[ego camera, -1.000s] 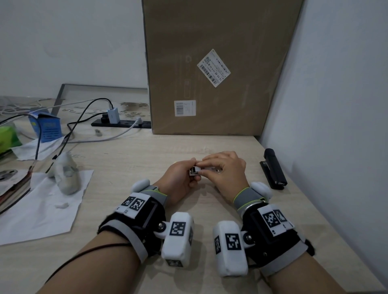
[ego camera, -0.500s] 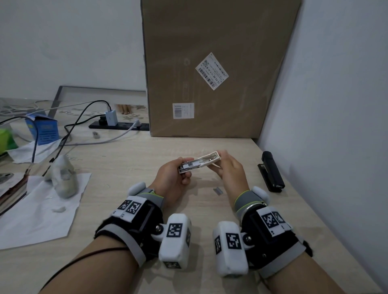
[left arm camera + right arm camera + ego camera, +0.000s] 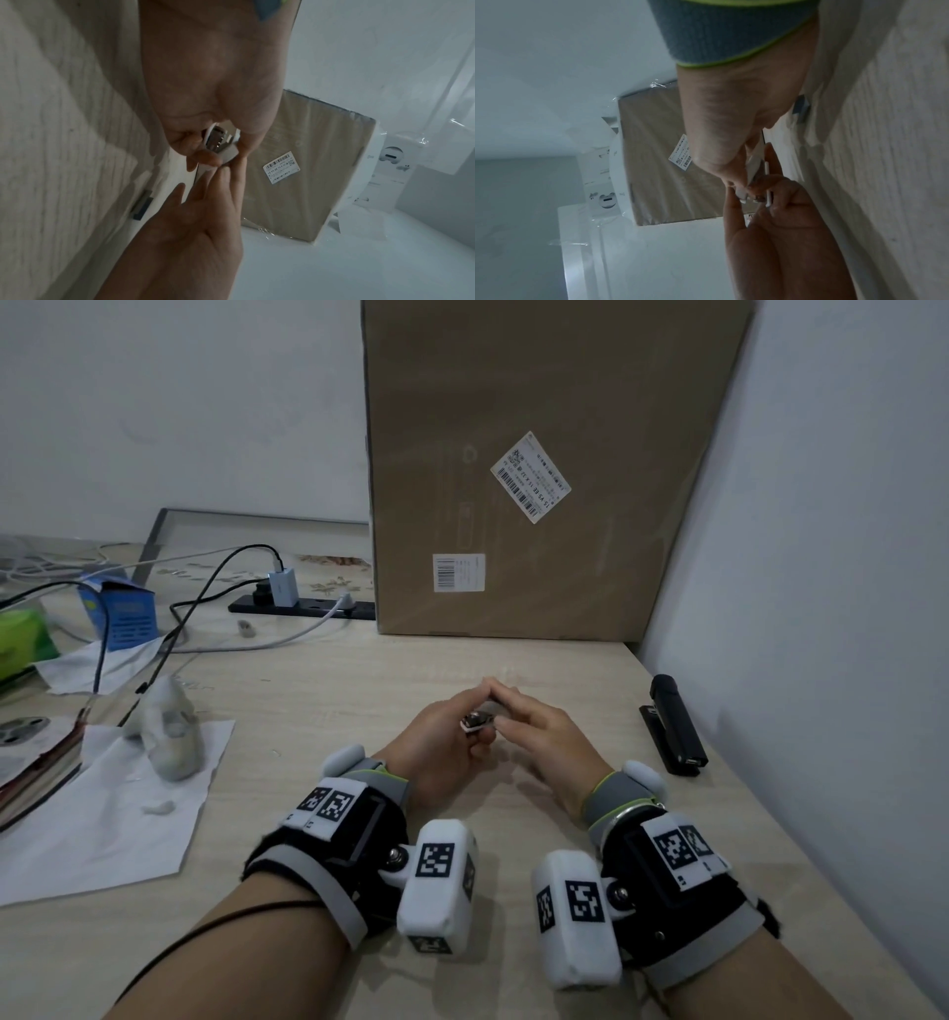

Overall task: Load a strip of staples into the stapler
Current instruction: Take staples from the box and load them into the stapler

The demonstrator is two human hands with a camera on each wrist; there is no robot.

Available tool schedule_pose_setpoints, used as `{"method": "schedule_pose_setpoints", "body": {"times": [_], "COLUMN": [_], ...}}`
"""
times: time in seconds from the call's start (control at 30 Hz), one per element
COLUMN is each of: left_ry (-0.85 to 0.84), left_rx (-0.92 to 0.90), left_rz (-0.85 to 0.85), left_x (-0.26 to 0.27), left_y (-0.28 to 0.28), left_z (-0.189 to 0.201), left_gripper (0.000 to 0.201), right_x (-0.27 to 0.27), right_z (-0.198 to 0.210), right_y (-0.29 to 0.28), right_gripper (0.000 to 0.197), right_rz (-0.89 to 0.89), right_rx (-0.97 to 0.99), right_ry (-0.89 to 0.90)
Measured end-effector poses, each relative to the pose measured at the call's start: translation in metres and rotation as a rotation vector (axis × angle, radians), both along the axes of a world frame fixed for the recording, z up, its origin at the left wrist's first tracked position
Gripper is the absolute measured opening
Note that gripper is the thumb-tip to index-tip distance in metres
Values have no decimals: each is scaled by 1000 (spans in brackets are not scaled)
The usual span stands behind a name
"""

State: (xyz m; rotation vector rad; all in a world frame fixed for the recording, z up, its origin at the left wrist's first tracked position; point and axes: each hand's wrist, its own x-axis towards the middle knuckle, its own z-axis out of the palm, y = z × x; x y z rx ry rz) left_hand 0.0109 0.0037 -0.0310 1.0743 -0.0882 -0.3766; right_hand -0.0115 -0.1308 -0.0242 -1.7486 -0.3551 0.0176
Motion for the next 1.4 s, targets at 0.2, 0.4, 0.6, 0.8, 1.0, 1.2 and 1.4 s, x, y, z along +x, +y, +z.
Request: {"method": "schedule_pose_setpoints", "body": {"times": [0.2, 0.4, 0.6, 0.8, 1.0, 1.2, 1.4], "left_ry": [34, -18, -89, -18, -47, -44, -30], "left_rx": [50, 171, 261, 267, 291, 314, 312], "left_rz": [56, 74, 60, 161, 260, 259, 259], "left_x": [-3, -2, -6, -1, 2, 2, 2], "left_y": [-3, -2, -4, -3, 0, 0, 1], "left_z": [4, 4, 6, 6, 4, 4, 4], "left_gripper": [25, 20, 28, 46, 36, 33, 33], "right_x": [7, 9, 7, 14, 17, 25, 23], "right_z": [-7, -7, -4, -4, -6, -14, -7], "right_y": [-5, -7, -11, -22, -38, -40, -55], "right_gripper": [36, 28, 20, 20, 20, 34, 41], "right_rz": [-159, -257, -312, -699, -866, -849, -1143], "right_rx": [-88, -191, -320, -347, -552, -593, -525], "right_ry": [-125, -207, -312, -178, 29, 76, -87]}}
